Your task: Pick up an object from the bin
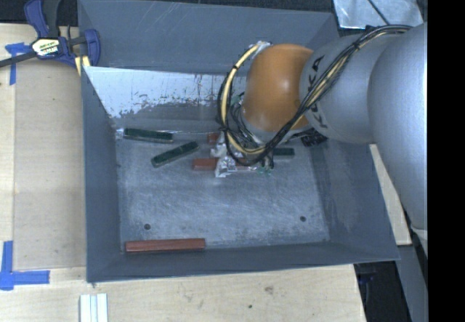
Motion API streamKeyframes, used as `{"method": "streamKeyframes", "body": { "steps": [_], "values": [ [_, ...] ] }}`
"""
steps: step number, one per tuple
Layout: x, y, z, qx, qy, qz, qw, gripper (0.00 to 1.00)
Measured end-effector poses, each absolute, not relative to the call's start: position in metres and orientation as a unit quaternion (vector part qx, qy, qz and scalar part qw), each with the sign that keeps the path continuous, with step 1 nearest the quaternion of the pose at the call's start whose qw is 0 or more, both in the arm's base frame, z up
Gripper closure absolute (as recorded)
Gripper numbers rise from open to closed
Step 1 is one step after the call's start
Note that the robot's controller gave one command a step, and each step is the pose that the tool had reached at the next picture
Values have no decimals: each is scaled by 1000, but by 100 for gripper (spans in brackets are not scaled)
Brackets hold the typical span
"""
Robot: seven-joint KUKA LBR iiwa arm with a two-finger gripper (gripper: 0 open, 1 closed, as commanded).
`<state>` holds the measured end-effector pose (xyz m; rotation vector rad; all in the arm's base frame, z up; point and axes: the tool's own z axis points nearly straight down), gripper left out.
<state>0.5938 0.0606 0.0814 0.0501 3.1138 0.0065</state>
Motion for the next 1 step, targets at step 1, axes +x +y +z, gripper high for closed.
{"method": "streamKeyframes", "body": {
  "steps": [1],
  "values": [
    [592,60,87,16,1000,1,5,100]
  ]
}}
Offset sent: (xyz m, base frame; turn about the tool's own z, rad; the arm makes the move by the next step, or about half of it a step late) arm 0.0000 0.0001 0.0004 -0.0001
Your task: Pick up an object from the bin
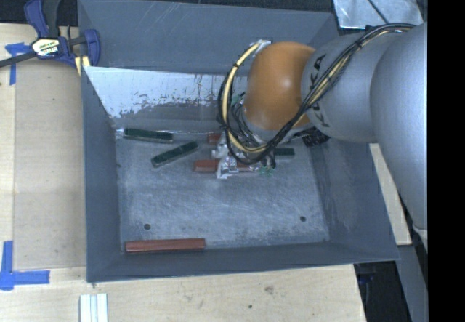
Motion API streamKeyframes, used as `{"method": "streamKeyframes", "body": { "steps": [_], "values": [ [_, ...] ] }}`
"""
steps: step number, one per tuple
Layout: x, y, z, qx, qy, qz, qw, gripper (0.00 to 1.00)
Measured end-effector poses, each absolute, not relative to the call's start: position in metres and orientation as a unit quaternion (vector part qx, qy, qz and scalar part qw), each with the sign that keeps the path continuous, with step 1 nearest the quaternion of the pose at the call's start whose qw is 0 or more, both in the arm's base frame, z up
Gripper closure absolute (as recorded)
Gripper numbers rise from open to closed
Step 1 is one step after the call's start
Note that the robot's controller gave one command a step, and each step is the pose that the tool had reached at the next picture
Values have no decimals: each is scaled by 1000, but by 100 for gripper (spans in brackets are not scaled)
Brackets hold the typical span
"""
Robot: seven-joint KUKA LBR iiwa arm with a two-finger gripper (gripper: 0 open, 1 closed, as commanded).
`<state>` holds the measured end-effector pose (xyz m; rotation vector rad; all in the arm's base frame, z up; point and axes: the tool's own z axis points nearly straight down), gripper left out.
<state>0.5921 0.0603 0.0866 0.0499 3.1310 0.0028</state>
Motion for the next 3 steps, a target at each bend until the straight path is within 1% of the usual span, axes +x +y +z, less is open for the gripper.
{"method": "streamKeyframes", "body": {
  "steps": [3],
  "values": [
    [592,60,93,16,1000,0,2,100]
  ]
}}
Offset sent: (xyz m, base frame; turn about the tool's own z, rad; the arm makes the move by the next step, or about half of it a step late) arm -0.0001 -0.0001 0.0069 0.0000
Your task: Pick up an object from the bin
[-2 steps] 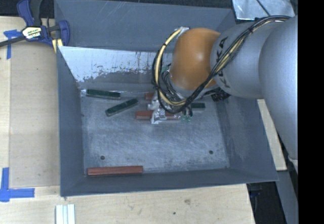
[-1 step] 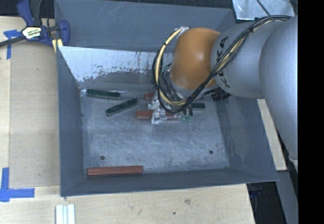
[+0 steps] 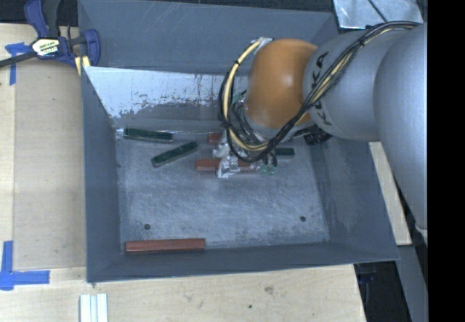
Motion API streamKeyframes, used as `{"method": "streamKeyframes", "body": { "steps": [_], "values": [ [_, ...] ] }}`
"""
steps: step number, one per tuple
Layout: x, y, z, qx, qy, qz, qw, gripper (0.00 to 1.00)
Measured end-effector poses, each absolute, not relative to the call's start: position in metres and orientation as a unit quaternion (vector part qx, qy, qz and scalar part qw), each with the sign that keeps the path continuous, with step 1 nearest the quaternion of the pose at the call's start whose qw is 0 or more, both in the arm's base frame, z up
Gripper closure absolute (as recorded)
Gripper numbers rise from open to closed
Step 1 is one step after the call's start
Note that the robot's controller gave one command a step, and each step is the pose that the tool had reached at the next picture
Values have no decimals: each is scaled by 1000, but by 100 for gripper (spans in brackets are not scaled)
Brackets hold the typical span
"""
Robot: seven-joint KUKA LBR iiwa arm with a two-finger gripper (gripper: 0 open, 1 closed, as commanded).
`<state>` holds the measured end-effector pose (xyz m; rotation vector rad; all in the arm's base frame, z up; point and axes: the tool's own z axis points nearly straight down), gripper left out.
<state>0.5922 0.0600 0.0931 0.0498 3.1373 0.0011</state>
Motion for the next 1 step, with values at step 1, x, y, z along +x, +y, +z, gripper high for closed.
{"method": "streamKeyframes", "body": {
  "steps": [1],
  "values": [
    [593,60,97,16,1000,0,2,100]
  ]
}}
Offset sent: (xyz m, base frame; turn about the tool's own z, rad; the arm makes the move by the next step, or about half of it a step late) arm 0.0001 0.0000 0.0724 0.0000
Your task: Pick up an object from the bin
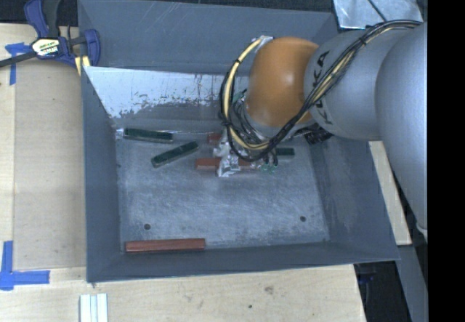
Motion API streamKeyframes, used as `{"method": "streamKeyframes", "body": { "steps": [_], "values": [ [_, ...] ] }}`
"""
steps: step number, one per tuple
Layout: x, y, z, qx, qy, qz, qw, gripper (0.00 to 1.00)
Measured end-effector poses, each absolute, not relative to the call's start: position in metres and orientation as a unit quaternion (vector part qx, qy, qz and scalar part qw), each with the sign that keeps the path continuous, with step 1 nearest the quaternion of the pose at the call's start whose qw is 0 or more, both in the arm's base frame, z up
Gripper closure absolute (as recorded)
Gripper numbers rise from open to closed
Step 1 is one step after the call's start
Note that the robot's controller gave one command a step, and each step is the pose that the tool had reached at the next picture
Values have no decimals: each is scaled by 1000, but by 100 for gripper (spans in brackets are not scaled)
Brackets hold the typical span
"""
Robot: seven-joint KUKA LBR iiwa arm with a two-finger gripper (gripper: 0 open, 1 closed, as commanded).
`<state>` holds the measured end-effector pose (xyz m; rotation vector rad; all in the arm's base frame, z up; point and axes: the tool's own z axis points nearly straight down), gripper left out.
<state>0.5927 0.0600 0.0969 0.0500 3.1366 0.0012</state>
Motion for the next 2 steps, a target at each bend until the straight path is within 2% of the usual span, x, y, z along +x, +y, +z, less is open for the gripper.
{"method": "streamKeyframes", "body": {
  "steps": [1,2],
  "values": [
    [592,60,102,16,1000,0,0,100],
    [591,60,121,16,1000,0,-3,100]
  ]
}}
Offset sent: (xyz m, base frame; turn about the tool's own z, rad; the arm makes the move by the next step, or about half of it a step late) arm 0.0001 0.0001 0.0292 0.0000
